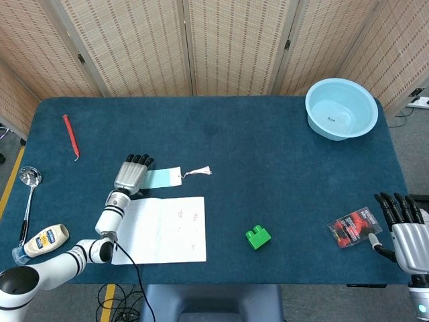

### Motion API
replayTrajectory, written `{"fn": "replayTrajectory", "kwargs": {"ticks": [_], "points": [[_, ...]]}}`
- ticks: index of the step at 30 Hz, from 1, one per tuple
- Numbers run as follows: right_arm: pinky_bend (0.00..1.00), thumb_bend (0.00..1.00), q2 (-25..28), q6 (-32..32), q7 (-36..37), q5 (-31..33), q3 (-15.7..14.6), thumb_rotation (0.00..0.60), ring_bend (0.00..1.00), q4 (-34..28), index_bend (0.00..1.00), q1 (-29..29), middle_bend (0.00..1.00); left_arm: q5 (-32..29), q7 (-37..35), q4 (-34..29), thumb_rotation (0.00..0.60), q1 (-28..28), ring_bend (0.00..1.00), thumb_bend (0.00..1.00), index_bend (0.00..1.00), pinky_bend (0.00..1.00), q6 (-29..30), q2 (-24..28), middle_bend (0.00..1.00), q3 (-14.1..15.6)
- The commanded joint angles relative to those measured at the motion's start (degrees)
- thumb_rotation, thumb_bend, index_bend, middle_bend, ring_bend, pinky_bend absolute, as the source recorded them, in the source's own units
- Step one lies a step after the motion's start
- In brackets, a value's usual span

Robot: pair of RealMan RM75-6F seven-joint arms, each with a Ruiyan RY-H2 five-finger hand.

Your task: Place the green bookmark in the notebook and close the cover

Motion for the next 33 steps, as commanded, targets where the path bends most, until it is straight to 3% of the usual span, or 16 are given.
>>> {"fn": "replayTrajectory", "kwargs": {"ticks": [1,6,17,24,33], "points": [[0.05,0.23,0.0,0.0,0.0,0.0,0.0,0.6,0.0,0.0,0.11,0.0,0.1,-0.6,0.5,1.3,0.6,0.1,0.14,0.21,0.16,0.14,0.0,-0.4,0.12,-0.4],[0.05,0.23,0.0,0.3,-0.1,-0.2,0.0,0.6,0.0,-0.1,0.11,-0.1,0.1,-1.2,1.6,2.3,0.6,-0.1,0.14,0.21,0.17,0.14,-0.5,-0.3,0.11,-0.9],[0.05,0.23,0.2,0.9,0.4,-0.6,-0.2,0.6,0.0,0.0,0.11,-0.5,0.1,-7.4,5.4,-8.8,0.6,-1.6,0.12,0.22,0.2,0.14,-5.2,6.9,0.08,-1.1],[0.05,0.23,0.4,1.0,0.3,-0.4,-0.2,0.6,0.0,-0.1,0.11,-0.8,0.1,-12.7,8.5,-8.5,0.6,-3.5,0.08,0.27,0.21,0.14,-5.3,6.3,0.07,-0.1],[0.05,0.23,0.5,0.5,-0.2,-0.2,-0.1,0.6,0.0,-0.4,0.11,-0.5,0.1,-16.9,9.5,-6.7,0.6,-5.2,0.07,0.28,0.24,0.14,-5.9,5.2,0.06,0.5]]}}
